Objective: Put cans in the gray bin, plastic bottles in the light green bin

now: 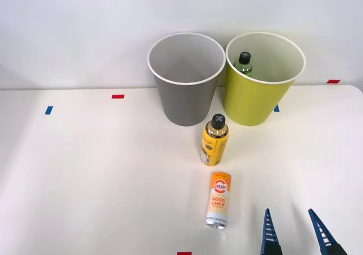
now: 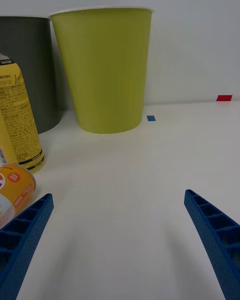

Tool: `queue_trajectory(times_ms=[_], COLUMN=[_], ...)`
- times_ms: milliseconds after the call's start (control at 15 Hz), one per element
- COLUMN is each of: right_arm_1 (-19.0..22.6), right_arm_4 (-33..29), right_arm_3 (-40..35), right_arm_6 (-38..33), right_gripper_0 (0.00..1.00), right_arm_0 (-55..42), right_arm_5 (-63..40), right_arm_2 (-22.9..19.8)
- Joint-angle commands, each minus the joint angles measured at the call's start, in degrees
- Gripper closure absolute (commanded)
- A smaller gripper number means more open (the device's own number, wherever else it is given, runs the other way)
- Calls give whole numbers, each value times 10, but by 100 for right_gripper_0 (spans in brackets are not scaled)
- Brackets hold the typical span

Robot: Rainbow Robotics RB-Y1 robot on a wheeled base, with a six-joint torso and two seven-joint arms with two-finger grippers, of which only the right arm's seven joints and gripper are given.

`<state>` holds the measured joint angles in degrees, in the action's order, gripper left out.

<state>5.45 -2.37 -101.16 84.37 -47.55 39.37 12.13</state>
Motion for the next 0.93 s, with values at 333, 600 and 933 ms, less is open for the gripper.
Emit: queue_trajectory(times_ms=[333, 600, 933], right_arm_1=[0, 33, 92], right_arm_4=[0, 52, 71], right_arm_3=[0, 11, -19], right_arm_6=[0, 7, 28], right_gripper_0=[10, 10, 9], right_arm_0=[0, 4, 22], right_arm_5=[0, 19, 14], right_arm_2=[0, 28, 39])
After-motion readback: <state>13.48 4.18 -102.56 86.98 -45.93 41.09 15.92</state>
